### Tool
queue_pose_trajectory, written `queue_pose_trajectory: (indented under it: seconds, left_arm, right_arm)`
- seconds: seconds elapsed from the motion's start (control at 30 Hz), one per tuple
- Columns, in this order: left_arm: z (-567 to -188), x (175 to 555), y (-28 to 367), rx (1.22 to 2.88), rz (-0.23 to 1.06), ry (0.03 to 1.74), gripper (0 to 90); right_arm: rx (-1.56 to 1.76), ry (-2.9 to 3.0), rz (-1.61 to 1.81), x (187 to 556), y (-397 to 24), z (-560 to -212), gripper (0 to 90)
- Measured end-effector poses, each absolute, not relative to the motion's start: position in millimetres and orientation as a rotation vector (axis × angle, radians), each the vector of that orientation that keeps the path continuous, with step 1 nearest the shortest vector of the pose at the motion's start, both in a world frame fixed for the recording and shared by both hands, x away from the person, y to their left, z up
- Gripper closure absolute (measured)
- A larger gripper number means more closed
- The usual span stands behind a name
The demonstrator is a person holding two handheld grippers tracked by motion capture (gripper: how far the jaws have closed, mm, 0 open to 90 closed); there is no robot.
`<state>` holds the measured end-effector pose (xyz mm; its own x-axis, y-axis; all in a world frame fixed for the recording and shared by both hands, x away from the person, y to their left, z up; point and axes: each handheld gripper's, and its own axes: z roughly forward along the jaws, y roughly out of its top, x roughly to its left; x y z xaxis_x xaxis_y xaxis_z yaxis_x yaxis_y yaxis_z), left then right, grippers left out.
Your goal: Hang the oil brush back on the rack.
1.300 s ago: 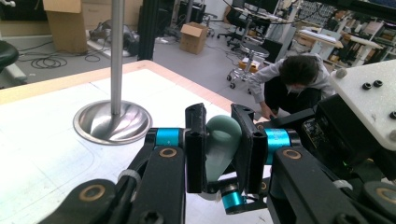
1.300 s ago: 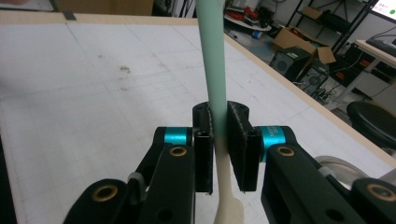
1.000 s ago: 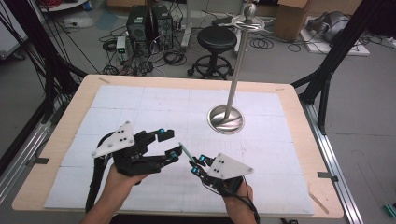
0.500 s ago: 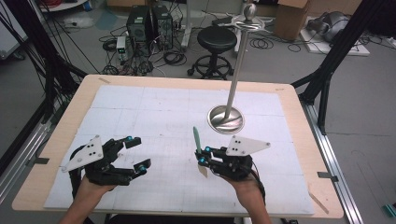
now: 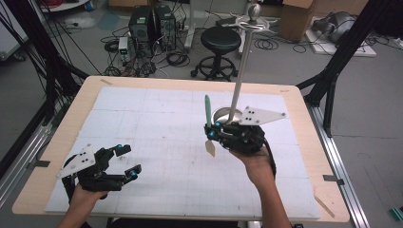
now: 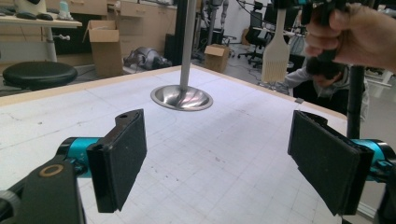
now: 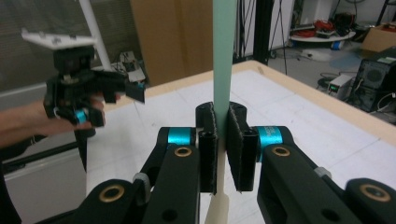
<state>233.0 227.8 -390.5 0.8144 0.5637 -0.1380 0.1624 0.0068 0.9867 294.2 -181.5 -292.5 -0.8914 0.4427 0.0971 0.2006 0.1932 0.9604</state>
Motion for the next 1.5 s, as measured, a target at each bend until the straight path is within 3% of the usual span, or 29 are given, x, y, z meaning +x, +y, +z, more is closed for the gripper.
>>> queue_pose_trajectory:
  seconds: [0.53, 1.5]
  left_arm:
    - [-391, 232, 232, 1.546, 0.353, 0.609, 20.5]
    - [-391, 230, 243, 1.547, 0.413, 0.650, 21.3]
  right_arm:
    - [0.668, 2.199, 1.885, 340, -209, -265, 83.3]
    - [0.647, 2.199, 1.997, 387, -247, -230, 83.3]
